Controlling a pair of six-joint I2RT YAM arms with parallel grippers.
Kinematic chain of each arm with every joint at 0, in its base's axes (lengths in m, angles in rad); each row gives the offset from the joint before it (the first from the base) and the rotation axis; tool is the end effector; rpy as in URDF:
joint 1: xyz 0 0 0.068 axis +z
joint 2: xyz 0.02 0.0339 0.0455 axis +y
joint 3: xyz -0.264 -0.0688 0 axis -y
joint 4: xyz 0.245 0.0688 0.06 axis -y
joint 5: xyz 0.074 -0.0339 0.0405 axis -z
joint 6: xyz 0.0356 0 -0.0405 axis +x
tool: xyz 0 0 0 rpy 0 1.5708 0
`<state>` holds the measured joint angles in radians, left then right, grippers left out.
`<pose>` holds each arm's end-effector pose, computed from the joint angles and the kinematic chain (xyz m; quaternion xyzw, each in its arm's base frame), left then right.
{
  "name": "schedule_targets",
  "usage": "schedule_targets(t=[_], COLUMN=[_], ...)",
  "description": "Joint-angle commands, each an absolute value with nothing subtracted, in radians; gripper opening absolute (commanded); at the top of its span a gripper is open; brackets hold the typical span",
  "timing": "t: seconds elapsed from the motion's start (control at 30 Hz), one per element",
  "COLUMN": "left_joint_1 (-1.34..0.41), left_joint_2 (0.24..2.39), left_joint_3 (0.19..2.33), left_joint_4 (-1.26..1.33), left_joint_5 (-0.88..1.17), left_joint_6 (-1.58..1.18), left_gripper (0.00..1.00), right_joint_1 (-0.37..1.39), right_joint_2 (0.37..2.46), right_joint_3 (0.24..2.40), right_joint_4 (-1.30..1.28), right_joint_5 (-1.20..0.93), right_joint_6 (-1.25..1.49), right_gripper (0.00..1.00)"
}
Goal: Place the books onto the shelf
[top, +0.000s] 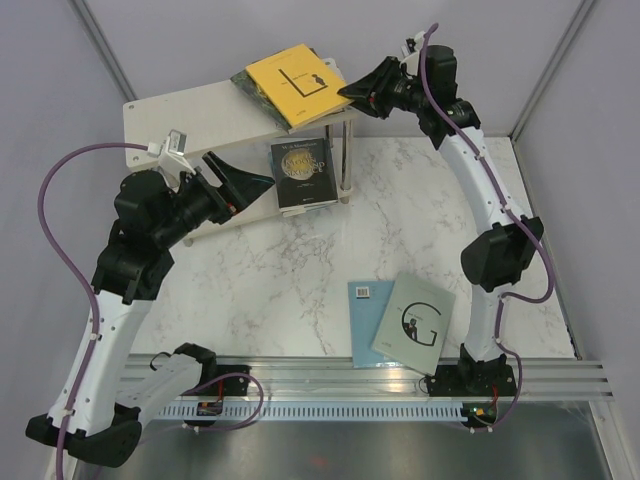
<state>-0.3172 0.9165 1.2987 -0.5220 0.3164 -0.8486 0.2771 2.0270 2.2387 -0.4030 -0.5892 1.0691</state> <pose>0.1591 -0.0639 0.4550 -0.0960 0.7463 -0.4559 0.4754 0.4418 0.1462 0.4409 0.1143 0.7523 0.5547 0.3365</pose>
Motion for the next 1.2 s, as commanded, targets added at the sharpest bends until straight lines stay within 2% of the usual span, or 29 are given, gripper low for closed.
schedule_targets(t=[0.0, 0.1, 0.17, 0.2, 0.27, 0.3, 0.37, 0.67, 0.77, 0.87, 0.93, 1.07, 1.1, 1.17], left_joint_1=[-0.304, -0.298, -0.293, -0.29, -0.287, -0.285, -0.284, -0.284, -0.291, -0.369, -0.481, -0.685, -0.704, -0.751], left_joint_2=[0.916, 0.916, 0.92, 0.92, 0.926, 0.928, 0.931, 0.972, 1.026, 1.074, 1.119, 1.216, 1.232, 1.282], left_joint_3=[1.335, 1.339, 1.342, 1.344, 1.345, 1.345, 1.341, 1.312, 1.266, 1.194, 1.139, 1.045, 0.995, 0.944], left_joint_4=[-0.5, -0.5, -0.502, -0.503, -0.505, -0.506, -0.508, -0.508, -0.506, -0.492, -0.457, -0.457, -0.301, -0.191], left_joint_5=[0.35, 0.359, 0.367, 0.374, 0.382, 0.385, 0.397, 0.497, 0.575, 0.572, 0.549, 0.549, 0.573, 0.589], left_joint_6=[-0.801, -0.798, -0.793, -0.792, -0.787, -0.785, -0.782, -0.717, -0.68, -0.657, -0.646, -0.641, -0.69, -0.736], left_gripper=[0.9, 0.9, 0.9, 0.9, 0.9, 0.9, 0.9, 0.91, 0.9, 0.9, 0.9, 0.91, 0.92, 0.93], right_joint_1=[0.307, 0.318, 0.325, 0.328, 0.327, 0.325, 0.307, 0.141, 0.089, 0.078, 0.075, 0.068, 0.064, 0.066], right_joint_2=[2.045, 2.057, 2.063, 2.063, 2.053, 2.034, 2.007, 1.741, 1.608, 1.484, 1.398, 1.148, 1.108, 1.01], right_joint_3=[2.281, 2.29, 2.296, 2.292, 2.277, 2.252, 2.218, 1.948, 1.807, 1.654, 1.47, 1.034, 0.979, 0.854], right_joint_4=[-0.35, -0.342, -0.344, -0.342, -0.344, -0.347, -0.35, -0.405, -0.501, -0.707, -0.833, -0.874, -0.876, -0.887], right_joint_5=[-0.571, -0.568, -0.569, -0.568, -0.56, -0.554, -0.548, -0.54, -0.477, -0.316, -0.24, -0.192, -0.186, -0.183], right_joint_6=[1.077, 1.084, 1.086, 1.083, 1.075, 1.068, 1.058, 0.95, 0.875, 0.79, 0.788, 0.842, 0.856, 0.886], right_gripper=[0.27, 0.28, 0.32, 0.46, 0.63, 0.81, 0.97, 0.98, 0.98, 0.98, 0.98, 0.98, 0.98, 0.98])
